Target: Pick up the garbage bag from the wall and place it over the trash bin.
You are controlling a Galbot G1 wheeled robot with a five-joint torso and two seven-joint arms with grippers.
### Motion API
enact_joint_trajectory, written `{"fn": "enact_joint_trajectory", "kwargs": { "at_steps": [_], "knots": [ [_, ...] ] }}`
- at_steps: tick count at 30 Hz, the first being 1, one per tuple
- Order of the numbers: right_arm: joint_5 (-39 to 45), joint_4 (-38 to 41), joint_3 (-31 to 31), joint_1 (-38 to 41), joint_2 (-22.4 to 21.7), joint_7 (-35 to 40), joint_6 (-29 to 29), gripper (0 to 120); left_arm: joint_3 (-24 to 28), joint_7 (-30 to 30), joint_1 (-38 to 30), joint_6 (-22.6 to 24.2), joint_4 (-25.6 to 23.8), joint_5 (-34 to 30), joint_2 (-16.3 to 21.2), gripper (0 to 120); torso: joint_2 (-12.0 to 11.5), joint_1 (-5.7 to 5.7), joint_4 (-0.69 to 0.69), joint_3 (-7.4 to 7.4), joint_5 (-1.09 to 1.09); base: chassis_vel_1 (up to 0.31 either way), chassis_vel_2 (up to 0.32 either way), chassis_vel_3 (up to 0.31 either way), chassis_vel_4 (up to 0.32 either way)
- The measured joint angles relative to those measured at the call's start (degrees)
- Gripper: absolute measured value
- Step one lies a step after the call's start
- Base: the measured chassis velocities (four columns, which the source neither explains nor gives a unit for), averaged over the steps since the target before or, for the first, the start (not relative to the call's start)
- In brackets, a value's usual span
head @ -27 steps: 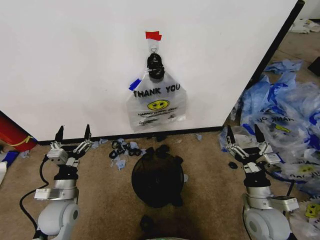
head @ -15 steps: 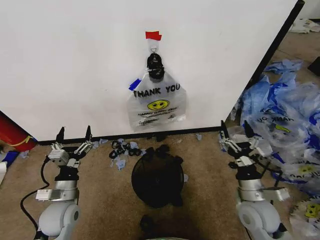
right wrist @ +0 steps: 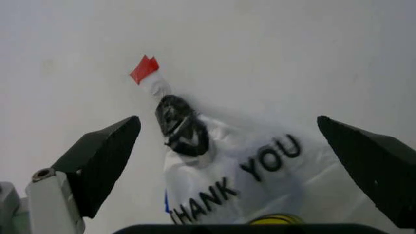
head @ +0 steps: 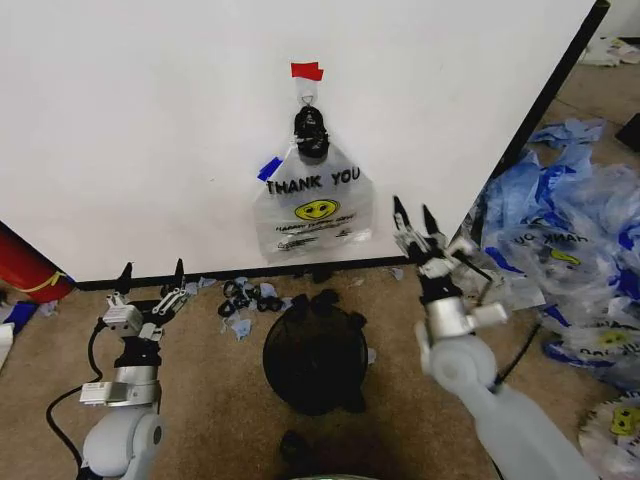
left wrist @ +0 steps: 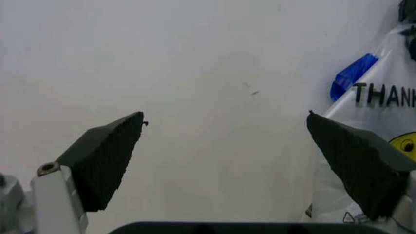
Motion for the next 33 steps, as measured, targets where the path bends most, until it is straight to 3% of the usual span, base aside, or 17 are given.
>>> {"fn": "enact_joint_trajectory", "kwargs": {
  "at_steps": [9, 33],
  "knots": [
    [2.8, -9.2, -7.4, 12.3, 5.3, -0.9, -0.5, 100, -1.8, -0.3, 1.7, -0.4, -0.4, 0.5, -1.3, 99, 0.0, 0.00, 0.01, 0.00, -0.01, 0.000, 0.000, 0.000, 0.000],
    [6.3, -21.0, -12.7, 22.3, 14.1, -2.3, -1.0, 100, -4.1, -0.8, 3.4, -0.7, -1.8, 0.6, -3.0, 99, 0.0, 0.00, 0.01, -0.01, -0.01, 0.000, 0.000, 0.000, 0.000]
  ]
}}
